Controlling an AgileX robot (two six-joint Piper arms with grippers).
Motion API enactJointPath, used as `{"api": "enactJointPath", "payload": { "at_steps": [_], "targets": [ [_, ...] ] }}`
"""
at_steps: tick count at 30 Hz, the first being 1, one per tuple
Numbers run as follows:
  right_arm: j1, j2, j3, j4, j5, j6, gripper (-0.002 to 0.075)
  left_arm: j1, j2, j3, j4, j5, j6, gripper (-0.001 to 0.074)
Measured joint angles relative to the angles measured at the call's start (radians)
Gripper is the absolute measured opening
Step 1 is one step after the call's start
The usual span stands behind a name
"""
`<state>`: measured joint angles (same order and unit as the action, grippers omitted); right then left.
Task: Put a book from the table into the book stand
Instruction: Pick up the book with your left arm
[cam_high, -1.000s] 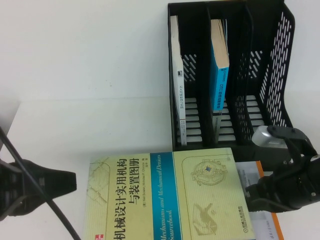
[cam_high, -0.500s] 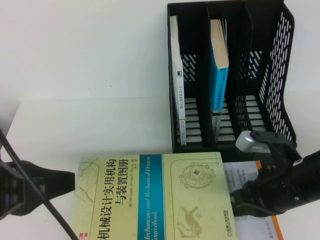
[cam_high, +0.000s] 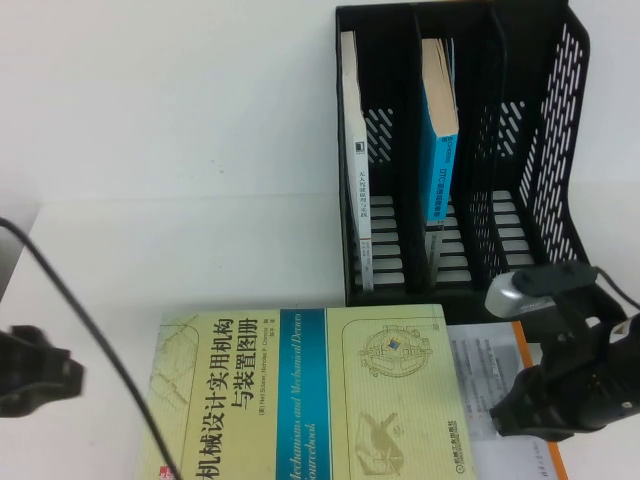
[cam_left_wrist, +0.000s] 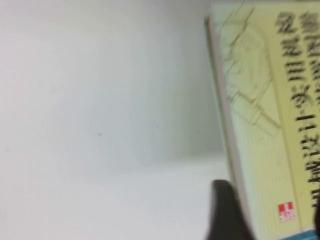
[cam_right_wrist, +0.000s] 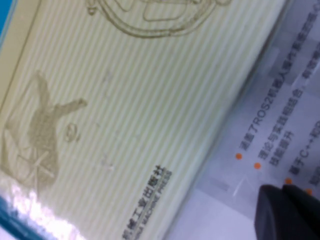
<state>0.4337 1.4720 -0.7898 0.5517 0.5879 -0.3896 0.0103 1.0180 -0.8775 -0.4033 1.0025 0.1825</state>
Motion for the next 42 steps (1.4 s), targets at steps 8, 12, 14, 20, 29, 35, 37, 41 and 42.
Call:
{"api": "enactJointPath", "payload": {
  "at_steps": [8,12,14,20,29,35,37,41,42],
  "targets": [
    [0.000,-0.074,0.000,-0.018,0.009,0.035,-0.0003,0.009,0.193,-0.002,-0.148,-0.014,0.146,0.0445],
    [0.000,-0.118,0.001,-0.018,0.027,0.068,-0.0003,0.106,0.228,-0.002,-0.279,-0.018,0.221,0.0447],
    [0.000,-0.137,0.001,-0.018,0.032,0.082,-0.0003,0.198,0.234,-0.002,-0.399,0.000,0.285,0.0447],
    [0.000,-0.174,0.001,-0.018,0.050,0.100,-0.0003,0.408,0.264,0.014,-0.772,0.163,0.514,0.0447],
    [0.000,-0.179,0.002,-0.018,0.066,0.106,-0.0003,0.475,0.563,0.022,-0.847,0.175,0.556,0.0447],
    [0.000,-0.179,0.002,-0.009,0.070,0.106,-0.0003,0.475,0.699,0.022,-0.833,0.166,0.563,0.0447],
    [0.000,-0.179,0.002,-0.007,0.070,0.108,-0.0003,0.458,0.709,0.022,-0.821,0.159,0.563,0.0447],
    [0.000,-0.179,0.002,0.010,0.070,0.116,-0.0003,0.383,0.693,0.031,-0.807,0.157,0.563,0.0447],
    [0.000,-0.179,0.002,0.012,0.070,0.121,-0.0003,0.357,0.686,0.039,-0.809,0.157,0.563,0.0447]
  ]
}}
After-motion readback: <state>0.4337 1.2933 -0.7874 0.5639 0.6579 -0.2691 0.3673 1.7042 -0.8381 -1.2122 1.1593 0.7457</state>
